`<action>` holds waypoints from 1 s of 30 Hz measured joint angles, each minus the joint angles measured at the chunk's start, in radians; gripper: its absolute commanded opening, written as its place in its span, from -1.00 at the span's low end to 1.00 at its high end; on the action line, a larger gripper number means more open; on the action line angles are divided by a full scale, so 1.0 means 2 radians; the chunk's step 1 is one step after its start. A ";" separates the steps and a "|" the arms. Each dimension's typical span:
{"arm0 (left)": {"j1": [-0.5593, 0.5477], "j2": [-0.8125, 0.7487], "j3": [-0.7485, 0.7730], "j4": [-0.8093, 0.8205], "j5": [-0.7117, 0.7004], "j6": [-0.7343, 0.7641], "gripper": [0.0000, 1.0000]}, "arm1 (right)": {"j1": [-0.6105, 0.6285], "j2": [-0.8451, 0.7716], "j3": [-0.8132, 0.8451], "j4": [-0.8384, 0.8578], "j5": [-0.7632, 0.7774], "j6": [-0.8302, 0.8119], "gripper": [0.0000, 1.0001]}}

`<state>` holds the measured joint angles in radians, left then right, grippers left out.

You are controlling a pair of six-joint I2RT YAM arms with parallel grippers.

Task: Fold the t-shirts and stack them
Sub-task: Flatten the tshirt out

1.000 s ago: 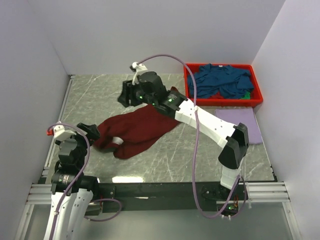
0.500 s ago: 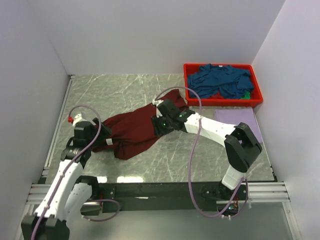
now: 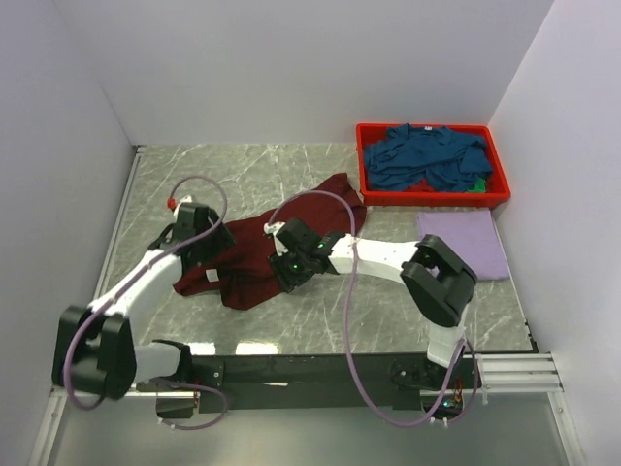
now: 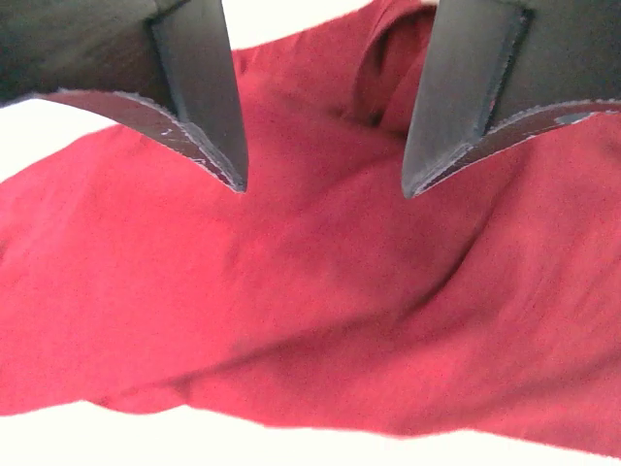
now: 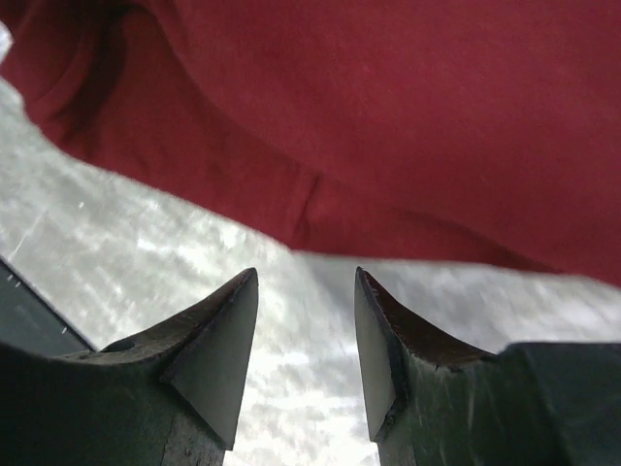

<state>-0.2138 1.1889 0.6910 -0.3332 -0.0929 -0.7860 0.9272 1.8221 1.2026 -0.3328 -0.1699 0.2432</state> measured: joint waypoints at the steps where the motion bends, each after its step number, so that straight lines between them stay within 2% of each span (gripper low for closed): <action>1: 0.000 0.015 0.013 0.003 -0.002 0.003 0.38 | 0.003 0.011 0.005 0.000 0.000 -0.002 0.04; 5: 0.000 0.089 0.065 0.019 -0.012 0.012 0.36 | 0.010 0.042 0.024 0.004 0.001 -0.004 0.06; 11: 0.004 0.161 0.101 0.031 -0.031 0.023 0.33 | 0.024 0.060 0.046 0.009 0.023 -0.006 0.06; 13: 0.010 0.181 0.107 0.032 -0.033 0.025 0.32 | 0.030 0.069 0.053 0.010 0.037 -0.010 -0.02; 14: 0.013 0.190 0.111 0.033 -0.035 0.026 0.31 | 0.033 0.073 0.056 0.010 0.043 -0.013 -0.12; 15: 0.017 0.199 0.114 0.034 -0.035 0.027 0.30 | 0.036 0.080 0.057 0.011 0.054 -0.018 -0.38; 17: 0.025 0.218 0.121 0.035 -0.035 0.029 0.28 | 0.042 0.081 0.060 0.011 0.065 -0.023 -0.70; 18: 0.028 0.227 0.125 0.036 -0.036 0.030 0.25 | 0.044 0.082 0.060 0.011 0.072 -0.026 -0.99; 24: 0.047 0.275 0.154 0.045 -0.039 0.032 0.13 | 0.054 0.063 0.042 -0.012 0.066 -0.032 -1.00; 30: 0.072 0.320 0.207 0.048 -0.041 0.032 0.15 | 0.060 -0.010 0.005 -0.093 -0.005 -0.039 -1.00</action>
<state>-0.0708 1.8297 1.1042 -0.2371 -0.1749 -0.7227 1.0473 1.8015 1.2129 -0.5198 -0.1806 0.1642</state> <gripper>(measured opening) 0.572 0.009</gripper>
